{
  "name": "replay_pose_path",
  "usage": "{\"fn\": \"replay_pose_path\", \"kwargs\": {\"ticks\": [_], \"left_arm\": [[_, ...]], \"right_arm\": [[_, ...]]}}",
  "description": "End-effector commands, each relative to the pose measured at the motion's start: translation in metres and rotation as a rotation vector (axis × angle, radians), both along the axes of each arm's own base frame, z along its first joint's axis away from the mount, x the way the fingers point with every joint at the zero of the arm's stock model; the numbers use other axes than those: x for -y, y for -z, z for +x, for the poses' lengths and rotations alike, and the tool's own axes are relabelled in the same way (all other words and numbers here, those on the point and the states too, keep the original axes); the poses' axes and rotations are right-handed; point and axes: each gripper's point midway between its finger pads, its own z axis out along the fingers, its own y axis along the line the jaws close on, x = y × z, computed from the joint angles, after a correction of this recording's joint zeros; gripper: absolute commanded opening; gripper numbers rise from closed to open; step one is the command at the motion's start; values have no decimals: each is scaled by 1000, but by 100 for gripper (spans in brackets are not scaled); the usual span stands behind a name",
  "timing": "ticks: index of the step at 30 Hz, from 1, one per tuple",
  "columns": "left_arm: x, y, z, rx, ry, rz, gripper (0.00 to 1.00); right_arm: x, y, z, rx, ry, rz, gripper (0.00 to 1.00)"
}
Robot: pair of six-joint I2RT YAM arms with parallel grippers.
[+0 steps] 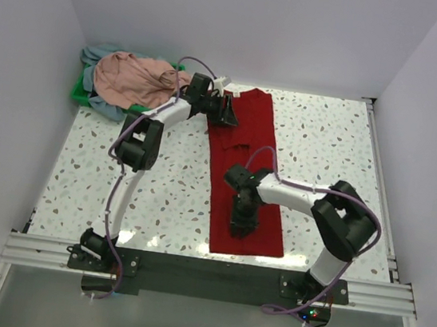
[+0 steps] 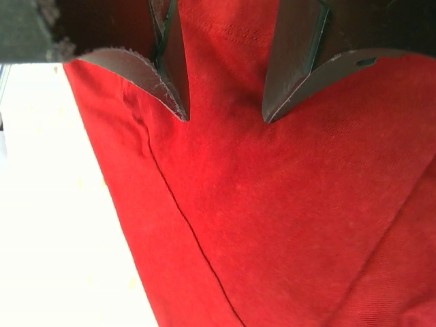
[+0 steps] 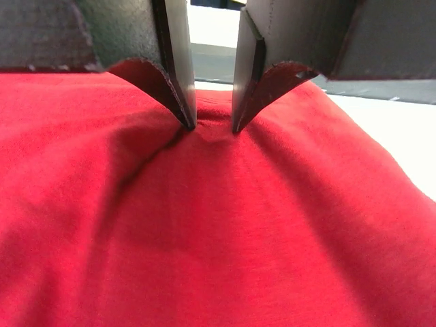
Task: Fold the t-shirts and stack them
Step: Fold the tshirt
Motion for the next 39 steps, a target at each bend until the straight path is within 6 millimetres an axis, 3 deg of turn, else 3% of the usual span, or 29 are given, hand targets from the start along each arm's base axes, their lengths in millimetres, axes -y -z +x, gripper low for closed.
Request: {"fn": "replay_pose_path", "kwargs": {"ticks": [1,3,5,8,9,11,13,14,16,17,19,20,22,23,25,26,28,29,31,32,34,35,39], "left_arm": [[-29,49,14,3,-44,95,53],[-30,48,18,20,-39,98,53],[-33,45,23,34,-47,96,54],[-37,34,30,55,-56,81,54],[-36,29,31,63,-54,76,54],[-34,13,36,96,-47,53,54],[-30,-20,39,148,-42,16,56],[-28,-48,42,201,-48,-6,57],[-26,-81,44,248,-54,-42,57],[-26,-113,44,306,-53,-63,58],[-26,-143,42,346,-57,-83,58],[-29,-168,36,377,-62,-88,58],[-36,-184,29,393,-91,-72,58],[-42,-192,15,385,-101,-58,58],[-54,-190,2,372,-133,-5,58],[-64,-182,-18,341,-136,33,58],[-78,-169,-37,303,-161,99,58],[-89,-156,-63,247,-162,137,57],[-101,-142,-89,210,-168,188,57],[-110,-130,-117,166,-169,216,57],[-118,-117,-144,137,-168,266,57],[-126,-106,-170,96,-162,289,57],[-129,-78,-235,-24,-108,344,57]], "right_arm": [[-53,33,-2,19,-23,68,31],[-74,34,-3,24,-63,73,31],[-82,36,-4,24,-79,61,31],[-94,25,1,61,-112,61,31],[-102,13,6,90,-135,87,32],[-104,-1,12,122,-154,94,39],[-114,-30,21,174,-192,139,46],[-110,-40,20,173,-196,127,48],[-106,-67,25,218,-208,134,50],[-103,-75,25,229,-208,132,50],[-87,-88,21,248,-198,116,51],[-79,-90,19,249,-188,103,52],[-55,-82,8,235,-163,52,52],[-47,-88,5,250,-150,66,52],[-24,-73,-8,224,-115,27,53],[-20,-77,-12,236,-102,50,54],[-7,-61,-23,210,-92,40,55],[-4,-59,-27,203,-90,41,55],[7,-49,-33,180,-88,11,55],[8,-47,-34,179,-91,8,55],[9,-42,-34,175,-93,-1,56],[10,-41,-34,175,-93,-6,57],[15,-33,-35,157,-101,-50,56]]}}
